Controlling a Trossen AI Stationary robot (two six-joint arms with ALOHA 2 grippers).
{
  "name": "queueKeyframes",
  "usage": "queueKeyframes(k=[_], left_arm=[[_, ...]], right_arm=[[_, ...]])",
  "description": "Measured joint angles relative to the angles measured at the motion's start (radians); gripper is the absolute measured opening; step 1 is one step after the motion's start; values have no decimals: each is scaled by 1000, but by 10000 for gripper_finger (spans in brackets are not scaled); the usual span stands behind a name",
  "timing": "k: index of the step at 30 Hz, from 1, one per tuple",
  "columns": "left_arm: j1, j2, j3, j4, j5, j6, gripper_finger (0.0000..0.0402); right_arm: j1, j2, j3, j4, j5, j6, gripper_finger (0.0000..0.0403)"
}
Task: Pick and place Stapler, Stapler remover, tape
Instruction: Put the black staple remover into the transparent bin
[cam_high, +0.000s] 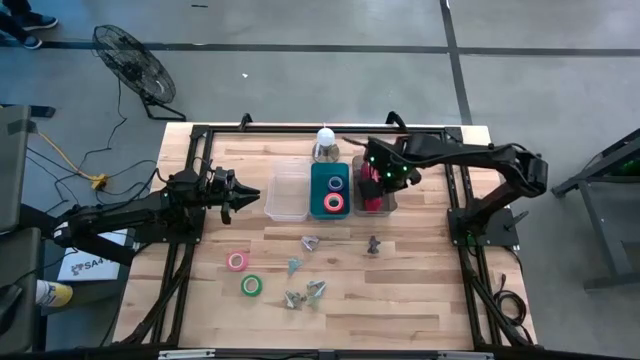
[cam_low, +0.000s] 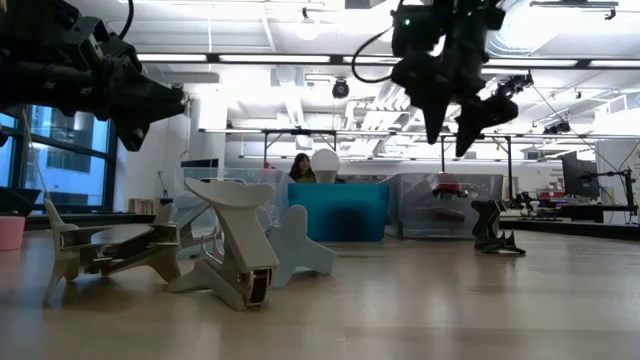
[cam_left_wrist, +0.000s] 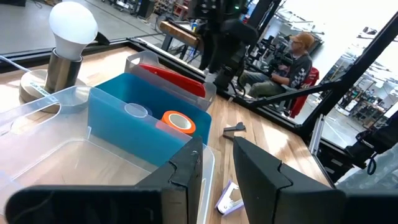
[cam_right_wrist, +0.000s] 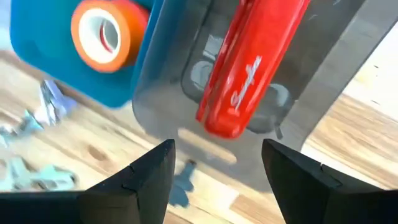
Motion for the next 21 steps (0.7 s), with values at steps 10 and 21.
queueKeyframes(k=[10,21], left_arm=[[0,0,0,0,0,0,89],[0,0,0,0,0,0,89]], right_arm=[[155,-18,0,-28,18,-74,232],[302,-18,-10,-29,45,77,232]])
